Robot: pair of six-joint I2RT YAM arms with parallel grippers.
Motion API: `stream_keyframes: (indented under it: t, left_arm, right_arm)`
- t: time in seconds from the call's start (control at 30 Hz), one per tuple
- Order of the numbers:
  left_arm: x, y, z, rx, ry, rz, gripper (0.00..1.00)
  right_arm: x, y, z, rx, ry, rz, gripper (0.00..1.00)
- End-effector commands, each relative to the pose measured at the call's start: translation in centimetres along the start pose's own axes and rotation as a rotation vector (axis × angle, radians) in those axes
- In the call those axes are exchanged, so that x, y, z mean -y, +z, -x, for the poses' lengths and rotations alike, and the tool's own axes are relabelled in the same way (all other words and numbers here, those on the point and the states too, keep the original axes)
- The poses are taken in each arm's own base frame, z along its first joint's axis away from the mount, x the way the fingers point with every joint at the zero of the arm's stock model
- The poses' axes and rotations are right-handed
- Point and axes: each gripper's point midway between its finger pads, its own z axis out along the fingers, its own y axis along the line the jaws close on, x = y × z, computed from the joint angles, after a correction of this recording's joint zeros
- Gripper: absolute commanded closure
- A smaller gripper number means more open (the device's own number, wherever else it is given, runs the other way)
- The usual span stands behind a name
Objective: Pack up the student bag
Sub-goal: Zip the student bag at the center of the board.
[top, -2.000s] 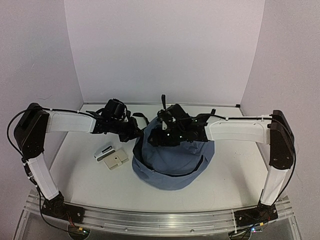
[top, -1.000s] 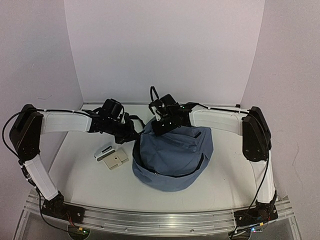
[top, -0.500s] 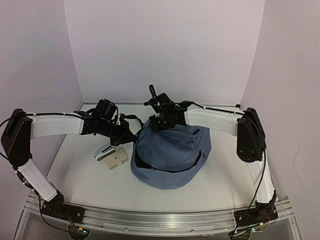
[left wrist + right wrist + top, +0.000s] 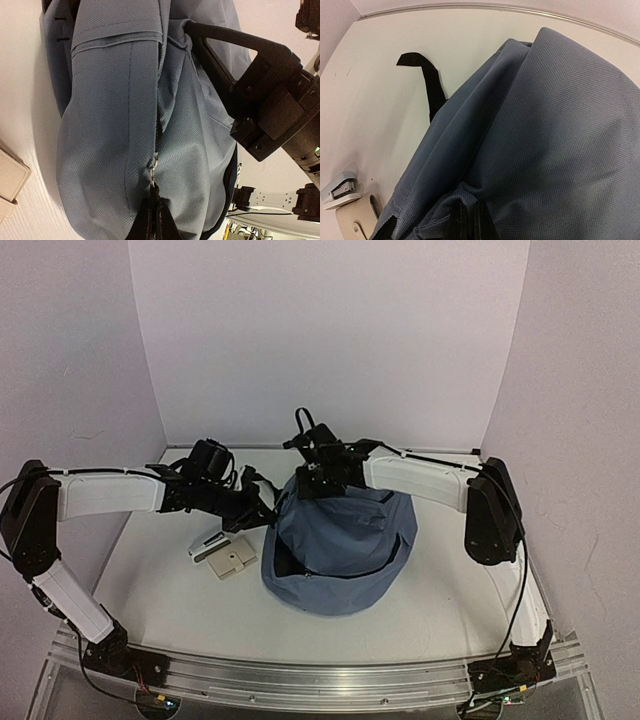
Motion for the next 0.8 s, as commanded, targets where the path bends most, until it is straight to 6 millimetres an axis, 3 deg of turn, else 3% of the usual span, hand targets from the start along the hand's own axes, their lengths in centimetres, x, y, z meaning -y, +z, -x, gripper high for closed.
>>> stream_keyframes:
  t: [0.0,0.07,0.17,0.33,0.53,0.6,0.77]
  left_arm:
    - [1.8,-2.3,-5.1,-0.165,0.033,-0.022,1.00]
    - [1.1,-2.7,-4.2,-0.127,0.022,0.025,1.00]
    - [0.5,-2.8,-3.1,-0.106,0.000,0.037,1.00]
    - [0.9,-2.6,-2.1,-0.097,0.000,0.009,1.00]
    - [3.2,-2.8,-2.2,-0.133,0.016,-0.100,1.00]
    - [3.9,-2.8,-2.4,-0.143,0.007,-0.144,1.00]
    - [4.7,-2.5,-2.3,-0.150,-0.001,-0.199,0.94]
  right_arm:
    - [7.6,0.7,6.7,0.173,0.085,-0.169,1.00]
    - [5.6,0.2,6.3,0.129,0.022,-0.049,0.99]
    - [2.3,-2.5,5.3,0.076,-0.047,0.124,0.79]
    - [-0.7,-7.4,3.8,0.043,-0.056,0.261,0.46]
    - [-4.5,-9.9,0.8,-0.026,0.006,0.371,0.37]
    - [-4.6,-10.4,0.1,-0.030,0.046,0.362,0.34]
    - [-2.6,-10.6,-0.5,-0.009,0.116,0.292,0.30]
